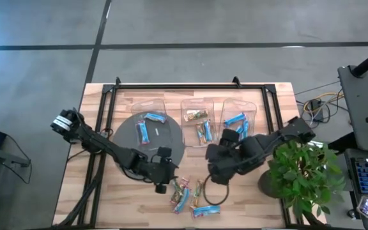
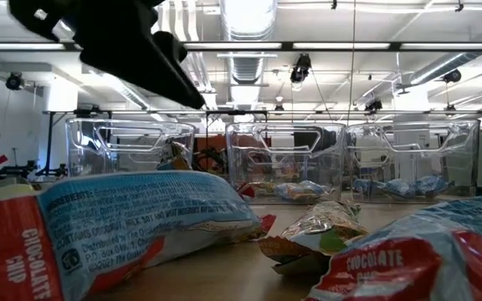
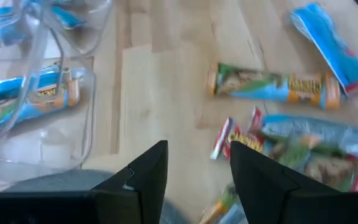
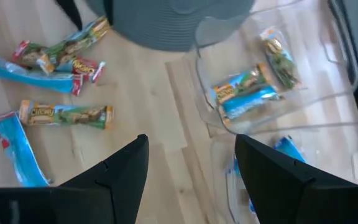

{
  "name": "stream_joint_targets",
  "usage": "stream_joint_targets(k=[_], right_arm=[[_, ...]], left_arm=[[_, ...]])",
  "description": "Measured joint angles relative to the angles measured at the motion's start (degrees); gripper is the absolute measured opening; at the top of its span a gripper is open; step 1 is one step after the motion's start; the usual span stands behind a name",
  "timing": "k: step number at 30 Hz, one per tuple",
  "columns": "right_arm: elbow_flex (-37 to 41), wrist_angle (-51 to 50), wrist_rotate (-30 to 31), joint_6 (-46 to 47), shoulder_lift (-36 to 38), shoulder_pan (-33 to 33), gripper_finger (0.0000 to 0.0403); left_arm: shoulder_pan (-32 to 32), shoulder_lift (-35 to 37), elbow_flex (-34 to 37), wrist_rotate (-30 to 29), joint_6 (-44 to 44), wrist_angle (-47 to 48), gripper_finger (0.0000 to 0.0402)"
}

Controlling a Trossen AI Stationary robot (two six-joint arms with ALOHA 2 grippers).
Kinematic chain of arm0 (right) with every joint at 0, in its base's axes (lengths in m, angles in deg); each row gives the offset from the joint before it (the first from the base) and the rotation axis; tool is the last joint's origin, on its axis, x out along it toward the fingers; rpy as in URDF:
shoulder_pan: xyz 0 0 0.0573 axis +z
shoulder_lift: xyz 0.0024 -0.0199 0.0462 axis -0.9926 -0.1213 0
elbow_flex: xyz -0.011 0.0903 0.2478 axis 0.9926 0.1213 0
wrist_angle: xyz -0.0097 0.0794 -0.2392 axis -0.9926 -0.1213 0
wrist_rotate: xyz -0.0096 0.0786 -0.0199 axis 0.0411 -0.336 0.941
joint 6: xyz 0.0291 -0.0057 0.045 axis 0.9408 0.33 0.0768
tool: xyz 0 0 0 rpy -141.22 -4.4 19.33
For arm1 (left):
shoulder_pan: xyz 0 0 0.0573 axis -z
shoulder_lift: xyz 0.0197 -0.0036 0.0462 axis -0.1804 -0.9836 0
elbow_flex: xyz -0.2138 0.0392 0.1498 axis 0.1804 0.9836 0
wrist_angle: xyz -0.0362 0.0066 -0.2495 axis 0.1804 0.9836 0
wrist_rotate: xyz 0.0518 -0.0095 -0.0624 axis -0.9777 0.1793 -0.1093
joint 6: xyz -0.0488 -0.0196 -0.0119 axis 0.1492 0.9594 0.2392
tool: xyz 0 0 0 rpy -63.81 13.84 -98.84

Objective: Pick and place Granola Bars by type
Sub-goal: Put the yellow granola bar into the middle transparent bin

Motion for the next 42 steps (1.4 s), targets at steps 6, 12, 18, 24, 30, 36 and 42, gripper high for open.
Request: stream_joint_targets(k=[6,12,18,24,30,36,42], right_arm=[[5.64,-0.03,1.82,5.67,4.84,0.38,0.0231],[10.63,0.40,3.78,7.15,7.18,-1.10,0.0231],[14.67,1.09,1.41,6.56,7.54,-2.22,0.0231],[16.18,2.52,-0.04,5.69,7.54,-2.23,0.0231],[16.43,2.58,0.59,4.25,7.65,-2.23,0.0231],[16.43,2.61,1.00,3.37,7.80,-2.30,0.0231],[16.43,2.61,1.02,3.35,7.86,-2.30,0.0231]], left_arm=[[-0.05,0.28,-0.29,-2.43,5.92,2.10,0.0156],[-0.67,-0.68,-0.26,7.68,3.98,2.41,0.0156],[-0.79,-3.07,-1.27,18.05,-5.15,3.08,0.0156],[-1.01,-6.15,-4.71,21.32,-4.17,4.37,0.0157],[-1.77,-6.26,-5.47,21.37,-5.29,5.90,0.0189],[-2.47,-5.34,-5.46,21.15,-11.04,7.85,0.0235],[-2.48,-6.70,-4.88,21.07,-14.69,7.85,0.0243]])
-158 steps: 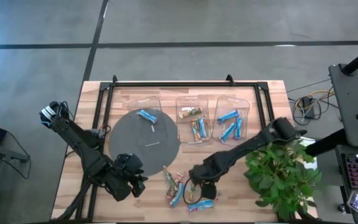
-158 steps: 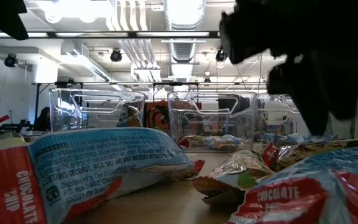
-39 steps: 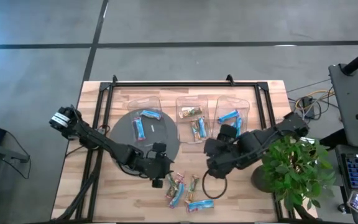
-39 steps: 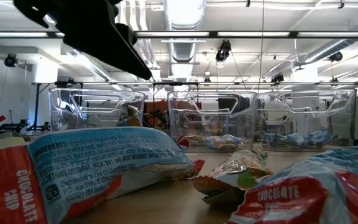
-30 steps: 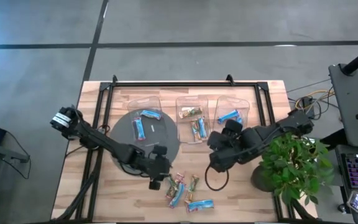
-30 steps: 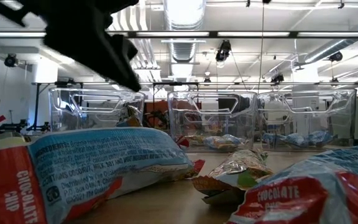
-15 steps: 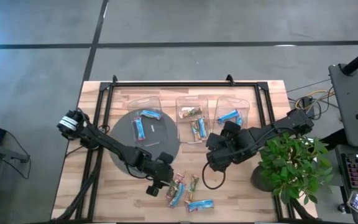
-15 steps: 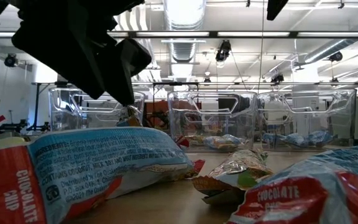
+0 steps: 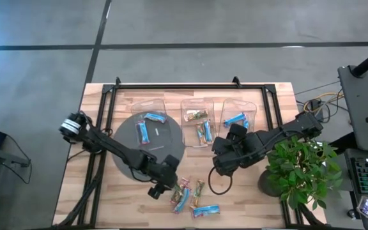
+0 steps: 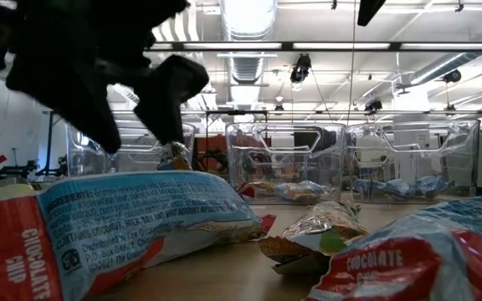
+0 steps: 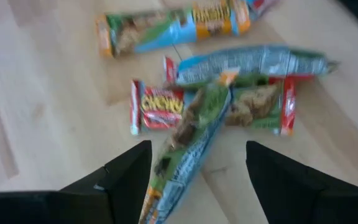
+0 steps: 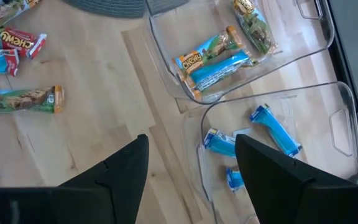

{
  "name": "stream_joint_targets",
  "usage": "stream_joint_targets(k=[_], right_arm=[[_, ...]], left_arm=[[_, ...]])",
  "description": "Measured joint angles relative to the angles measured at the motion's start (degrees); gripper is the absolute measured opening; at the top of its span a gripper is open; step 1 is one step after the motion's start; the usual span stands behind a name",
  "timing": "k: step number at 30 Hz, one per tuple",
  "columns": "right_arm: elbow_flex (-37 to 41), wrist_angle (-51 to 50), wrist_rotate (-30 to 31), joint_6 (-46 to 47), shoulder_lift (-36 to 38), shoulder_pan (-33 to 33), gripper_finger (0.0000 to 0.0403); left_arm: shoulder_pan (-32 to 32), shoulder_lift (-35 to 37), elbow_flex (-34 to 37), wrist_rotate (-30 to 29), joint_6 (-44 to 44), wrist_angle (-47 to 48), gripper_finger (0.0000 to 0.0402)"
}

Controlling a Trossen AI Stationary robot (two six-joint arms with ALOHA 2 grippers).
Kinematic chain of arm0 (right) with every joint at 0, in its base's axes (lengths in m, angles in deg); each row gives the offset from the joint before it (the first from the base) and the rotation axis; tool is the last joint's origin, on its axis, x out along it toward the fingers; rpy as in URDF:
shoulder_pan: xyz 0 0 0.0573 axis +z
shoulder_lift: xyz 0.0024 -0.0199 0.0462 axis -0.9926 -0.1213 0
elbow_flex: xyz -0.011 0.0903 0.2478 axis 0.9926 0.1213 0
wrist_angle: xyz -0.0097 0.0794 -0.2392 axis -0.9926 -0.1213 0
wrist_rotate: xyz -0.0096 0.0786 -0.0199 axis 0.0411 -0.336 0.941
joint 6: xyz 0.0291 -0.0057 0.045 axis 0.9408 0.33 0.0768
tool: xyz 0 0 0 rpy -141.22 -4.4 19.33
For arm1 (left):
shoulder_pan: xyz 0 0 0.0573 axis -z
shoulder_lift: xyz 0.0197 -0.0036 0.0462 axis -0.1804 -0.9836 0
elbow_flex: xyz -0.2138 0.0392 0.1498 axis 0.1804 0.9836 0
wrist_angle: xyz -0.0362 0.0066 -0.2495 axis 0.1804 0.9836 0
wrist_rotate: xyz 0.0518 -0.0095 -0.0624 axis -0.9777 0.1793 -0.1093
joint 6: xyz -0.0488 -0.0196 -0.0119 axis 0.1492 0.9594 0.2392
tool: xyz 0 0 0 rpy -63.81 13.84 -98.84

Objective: Pick and place Granola Bars by type
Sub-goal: Put the yellow granola bar into the middle transparent bin

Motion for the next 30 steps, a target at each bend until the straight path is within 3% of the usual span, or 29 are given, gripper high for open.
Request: stream_joint_targets(k=[9,15,25,30], right_arm=[[0.04,0.02,1.22,-0.28,0.04,0.02,0.0231],[0.07,0.00,1.25,-0.22,0.04,0.02,0.0231],[0.08,-0.29,1.33,-1.67,0.11,0.06,0.0230],[0.09,-0.30,4.97,-2.20,1.66,0.06,0.0230]], left_arm=[[-1.40,-3.92,0.01,-4.49,-3.31,-0.09,0.0243],[-1.91,-5.61,0.01,-3.84,-3.21,0.35,0.0236],[-2.23,-5.26,-1.66,-3.78,-0.65,1.56,0.0137],[-2.66,-4.02,-4.46,-3.75,1.72,4.75,0.0093]])
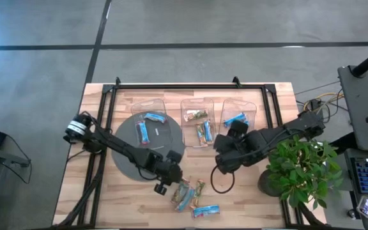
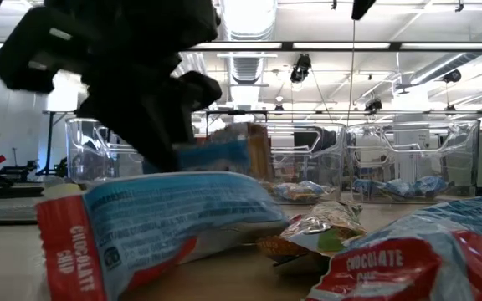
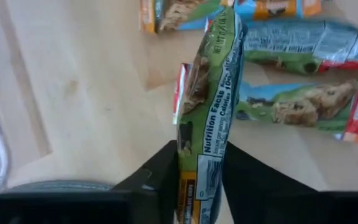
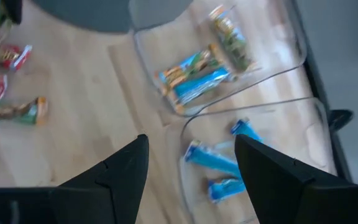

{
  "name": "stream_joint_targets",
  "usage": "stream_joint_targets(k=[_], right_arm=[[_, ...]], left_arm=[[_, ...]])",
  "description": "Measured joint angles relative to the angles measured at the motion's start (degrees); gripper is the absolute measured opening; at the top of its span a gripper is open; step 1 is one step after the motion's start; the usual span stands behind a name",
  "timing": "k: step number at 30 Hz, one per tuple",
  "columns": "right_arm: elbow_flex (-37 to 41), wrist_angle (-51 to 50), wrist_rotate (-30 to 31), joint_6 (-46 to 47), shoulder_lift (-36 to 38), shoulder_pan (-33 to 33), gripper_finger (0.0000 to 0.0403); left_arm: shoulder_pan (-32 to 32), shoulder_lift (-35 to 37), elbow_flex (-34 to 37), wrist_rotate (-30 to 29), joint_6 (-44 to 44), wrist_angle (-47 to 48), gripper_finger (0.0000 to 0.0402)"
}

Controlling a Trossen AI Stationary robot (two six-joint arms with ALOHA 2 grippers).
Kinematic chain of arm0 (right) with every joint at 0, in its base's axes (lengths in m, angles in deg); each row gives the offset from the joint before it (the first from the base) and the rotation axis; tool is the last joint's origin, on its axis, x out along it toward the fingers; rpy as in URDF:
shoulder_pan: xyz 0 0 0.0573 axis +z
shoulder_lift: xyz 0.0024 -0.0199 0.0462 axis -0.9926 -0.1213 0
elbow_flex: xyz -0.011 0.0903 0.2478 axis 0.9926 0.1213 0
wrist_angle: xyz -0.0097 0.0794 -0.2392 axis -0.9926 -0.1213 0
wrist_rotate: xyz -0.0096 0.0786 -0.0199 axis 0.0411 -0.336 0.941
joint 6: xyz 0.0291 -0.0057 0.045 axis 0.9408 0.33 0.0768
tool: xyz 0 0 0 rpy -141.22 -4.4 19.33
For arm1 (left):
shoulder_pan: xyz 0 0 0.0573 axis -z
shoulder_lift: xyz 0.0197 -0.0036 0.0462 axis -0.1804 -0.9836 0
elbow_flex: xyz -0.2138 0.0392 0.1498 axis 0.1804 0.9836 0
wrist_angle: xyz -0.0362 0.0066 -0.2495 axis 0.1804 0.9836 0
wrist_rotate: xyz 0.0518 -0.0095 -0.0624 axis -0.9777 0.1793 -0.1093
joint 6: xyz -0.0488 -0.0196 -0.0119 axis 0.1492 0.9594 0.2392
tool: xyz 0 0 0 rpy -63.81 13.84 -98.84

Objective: Pick and place Granola Bars by type
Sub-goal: Put the yellow granola bar into the middle transparent bin

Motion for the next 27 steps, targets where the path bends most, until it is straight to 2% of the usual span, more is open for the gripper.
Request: stream_joint_targets(k=[3,8,10,14,18,21,24,27], right_arm=[[0.00,-0.06,4.21,1.54,2.06,0.00,0.0226],[0.09,-0.54,12.10,7.25,7.22,-0.34,0.0223],[0.32,-0.65,14.52,9.86,9.58,-0.67,0.0223],[1.36,-0.83,19.34,13.44,13.71,-1.32,0.0223],[2.30,-0.80,20.76,14.38,16.72,-2.40,0.0224],[2.98,-0.75,21.24,13.36,17.75,-3.03,0.0224],[3.94,-0.59,22.48,11.37,18.27,-3.08,0.0224],[5.18,-0.55,23.32,9.40,18.38,-3.06,0.0224]], left_arm=[[-0.70,0.93,-2.23,-0.14,1.87,3.91,0.0078],[-3.39,3.42,-6.32,-3.76,8.68,7.31,0.0076],[-5.57,4.46,-7.78,-5.11,14.24,7.18,0.0076],[-12.87,5.21,-10.78,-8.24,31.28,4.97,0.0076],[-21.83,5.25,-10.11,-7.89,53.92,-3.54,0.0075],[-26.53,5.04,-7.35,-7.59,66.91,-12.02,0.0075],[-28.83,4.26,-4.61,-8.29,74.06,-18.25,0.0075],[-29.77,3.17,-2.78,-9.37,76.19,-21.53,0.0076]])
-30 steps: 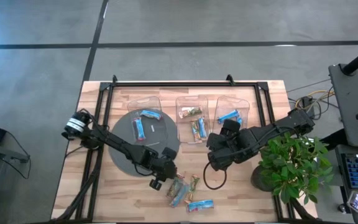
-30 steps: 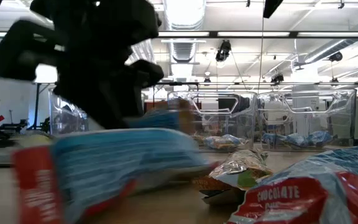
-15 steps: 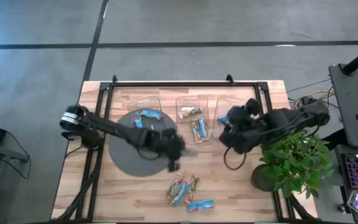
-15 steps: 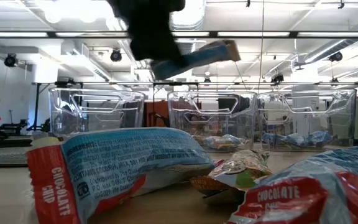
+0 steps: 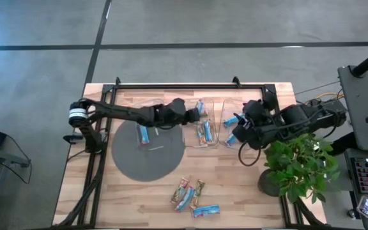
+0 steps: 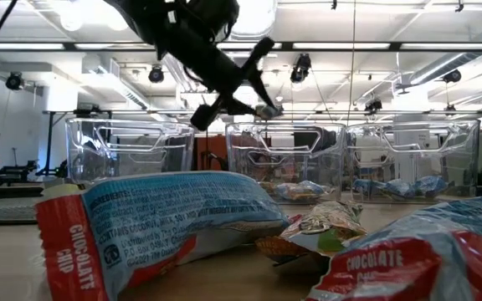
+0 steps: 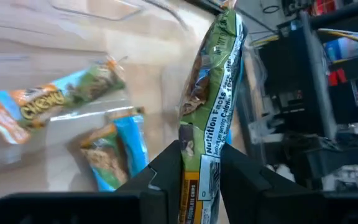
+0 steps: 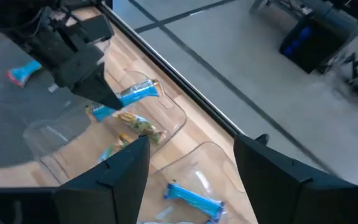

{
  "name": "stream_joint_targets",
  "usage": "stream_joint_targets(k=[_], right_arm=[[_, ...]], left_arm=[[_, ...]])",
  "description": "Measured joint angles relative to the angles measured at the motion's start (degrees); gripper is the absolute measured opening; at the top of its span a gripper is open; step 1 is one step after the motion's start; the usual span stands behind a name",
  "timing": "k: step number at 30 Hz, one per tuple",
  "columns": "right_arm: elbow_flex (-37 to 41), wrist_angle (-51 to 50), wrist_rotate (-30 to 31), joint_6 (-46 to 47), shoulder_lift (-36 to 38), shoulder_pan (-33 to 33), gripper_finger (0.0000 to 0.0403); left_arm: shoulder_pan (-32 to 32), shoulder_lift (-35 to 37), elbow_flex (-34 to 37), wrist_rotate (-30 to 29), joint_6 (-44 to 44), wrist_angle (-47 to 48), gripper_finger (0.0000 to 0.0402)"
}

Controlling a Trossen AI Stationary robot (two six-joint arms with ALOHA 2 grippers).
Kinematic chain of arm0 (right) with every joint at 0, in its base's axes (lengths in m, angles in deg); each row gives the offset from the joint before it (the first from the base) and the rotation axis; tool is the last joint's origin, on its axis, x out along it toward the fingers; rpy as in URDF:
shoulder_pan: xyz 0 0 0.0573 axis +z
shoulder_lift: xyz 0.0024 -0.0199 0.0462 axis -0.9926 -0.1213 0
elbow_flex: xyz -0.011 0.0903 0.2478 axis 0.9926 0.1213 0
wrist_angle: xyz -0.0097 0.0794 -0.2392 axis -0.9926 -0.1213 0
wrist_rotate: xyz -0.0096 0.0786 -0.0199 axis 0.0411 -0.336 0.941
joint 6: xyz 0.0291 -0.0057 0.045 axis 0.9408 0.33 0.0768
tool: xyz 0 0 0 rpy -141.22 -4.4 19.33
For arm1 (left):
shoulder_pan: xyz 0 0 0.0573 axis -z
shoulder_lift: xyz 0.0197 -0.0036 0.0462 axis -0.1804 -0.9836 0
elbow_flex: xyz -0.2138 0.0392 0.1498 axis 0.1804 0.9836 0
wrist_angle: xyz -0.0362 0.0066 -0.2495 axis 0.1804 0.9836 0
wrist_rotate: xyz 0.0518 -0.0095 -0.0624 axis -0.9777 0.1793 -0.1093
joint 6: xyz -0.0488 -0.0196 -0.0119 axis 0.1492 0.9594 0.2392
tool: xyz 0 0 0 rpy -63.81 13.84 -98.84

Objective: Pick and place Granola Bars by type
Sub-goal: Put the yellow granola bar into the middle transparent bin, then put the red granola bar into the left transparent bin

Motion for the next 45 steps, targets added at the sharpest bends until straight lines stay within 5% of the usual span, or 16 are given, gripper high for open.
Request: stream_joint_targets(k=[10,16,22,27,31,35,39,45], right_arm=[[3.12,0.42,0.08,-3.18,-0.08,-1.49,0.0224],[3.59,0.81,0.10,-4.07,0.26,-2.91,0.0224],[3.60,1.27,-0.33,-4.45,0.19,-2.96,0.0224],[3.65,3.31,-0.47,-4.48,-0.57,-2.95,0.0224],[3.78,4.72,-1.71,-4.90,-1.68,-3.14,0.0224],[4.21,6.71,-5.80,-8.90,-3.71,-3.54,0.0224],[4.32,6.95,-8.22,-10.04,-6.91,-4.14,0.0224],[3.67,7.78,-12.48,-10.06,-10.42,-5.21,0.0224]], left_arm=[[0.49,-0.84,0.08,-1.01,1.64,0.52,0.0125],[1.24,0.25,-1.62,3.40,-1.84,0.14,0.0131],[5.01,3.11,-1.79,18.15,-20.58,1.72,0.0131],[11.93,6.08,-1.11,28.91,-33.52,13.55,0.0131],[18.76,7.16,-1.02,28.57,-35.59,23.78,0.0131],[25.39,6.68,-1.02,19.50,-31.02,28.86,0.0131],[28.49,6.30,-0.97,10.65,-25.81,29.51,0.0131],[30.11,5.28,-0.35,6.07,-14.51,28.04,0.0131]])
